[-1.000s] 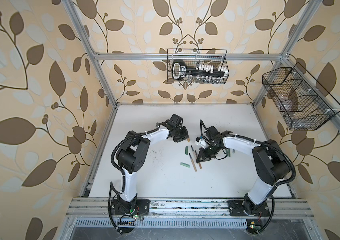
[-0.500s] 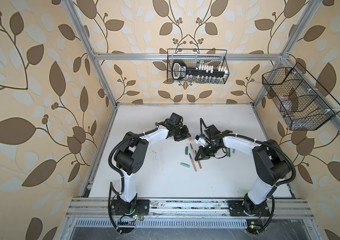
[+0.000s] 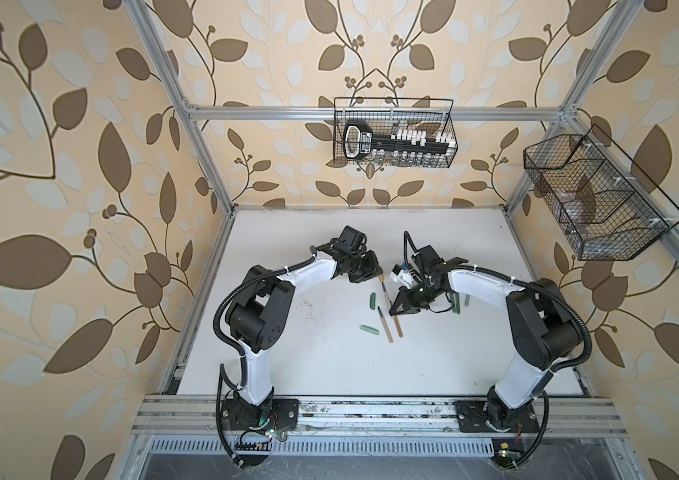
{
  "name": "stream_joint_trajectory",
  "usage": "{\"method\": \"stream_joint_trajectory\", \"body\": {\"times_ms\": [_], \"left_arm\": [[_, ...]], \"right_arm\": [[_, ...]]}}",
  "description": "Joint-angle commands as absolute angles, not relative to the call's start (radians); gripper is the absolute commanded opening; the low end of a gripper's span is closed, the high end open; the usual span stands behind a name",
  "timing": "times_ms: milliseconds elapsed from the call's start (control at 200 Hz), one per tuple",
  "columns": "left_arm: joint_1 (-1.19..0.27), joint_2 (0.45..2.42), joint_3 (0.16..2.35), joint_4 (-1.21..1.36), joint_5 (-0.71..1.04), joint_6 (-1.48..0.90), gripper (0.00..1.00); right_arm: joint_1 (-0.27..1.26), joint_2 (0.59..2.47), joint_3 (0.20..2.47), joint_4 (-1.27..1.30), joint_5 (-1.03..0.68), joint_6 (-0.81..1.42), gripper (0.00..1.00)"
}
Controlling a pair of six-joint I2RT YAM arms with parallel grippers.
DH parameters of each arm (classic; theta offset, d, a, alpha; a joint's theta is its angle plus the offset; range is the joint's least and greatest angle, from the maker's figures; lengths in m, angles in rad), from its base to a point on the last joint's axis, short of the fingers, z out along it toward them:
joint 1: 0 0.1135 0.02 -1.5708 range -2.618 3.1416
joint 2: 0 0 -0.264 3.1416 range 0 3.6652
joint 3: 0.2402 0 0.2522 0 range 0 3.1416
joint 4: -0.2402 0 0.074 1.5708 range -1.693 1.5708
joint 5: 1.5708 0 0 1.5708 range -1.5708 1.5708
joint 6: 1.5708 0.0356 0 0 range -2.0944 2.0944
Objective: Insert the pens into the pen caps
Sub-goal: 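Push the pen nib into the tan cap held by the left gripper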
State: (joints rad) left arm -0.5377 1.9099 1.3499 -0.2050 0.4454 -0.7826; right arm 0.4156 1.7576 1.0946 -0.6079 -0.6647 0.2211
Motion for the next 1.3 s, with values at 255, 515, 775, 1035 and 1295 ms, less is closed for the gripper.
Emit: {"method": "stream_joint_trajectory", "body": {"times_ms": [255,515,775,1035,1295], "left_arm": [[-0.548,1.843,1.330,-0.178,0.451,-0.744,0.06],[-0.553,1.842,1.327,-0.164,0.453,-0.742,0.05],[-0.551,1.835,1.347,-0.143,0.393,-0.751,0.05],[-0.550,1.837,1.355,-0.146,0.399,-0.740,0.05],[-0.553,1.818,1.322,-0.134,0.416,-0.733,0.05]], "right_arm": [[0.408,1.767,1.124,-0.607,-0.693,0.218,0.03],[0.406,1.769,1.128,-0.613,-0.698,0.213,0.03],[0.416,1.751,1.099,-0.613,-0.711,0.210,0.03],[0.411,1.746,1.102,-0.606,-0.705,0.218,0.03],[0.401,1.752,1.117,-0.604,-0.706,0.219,0.03]]}}
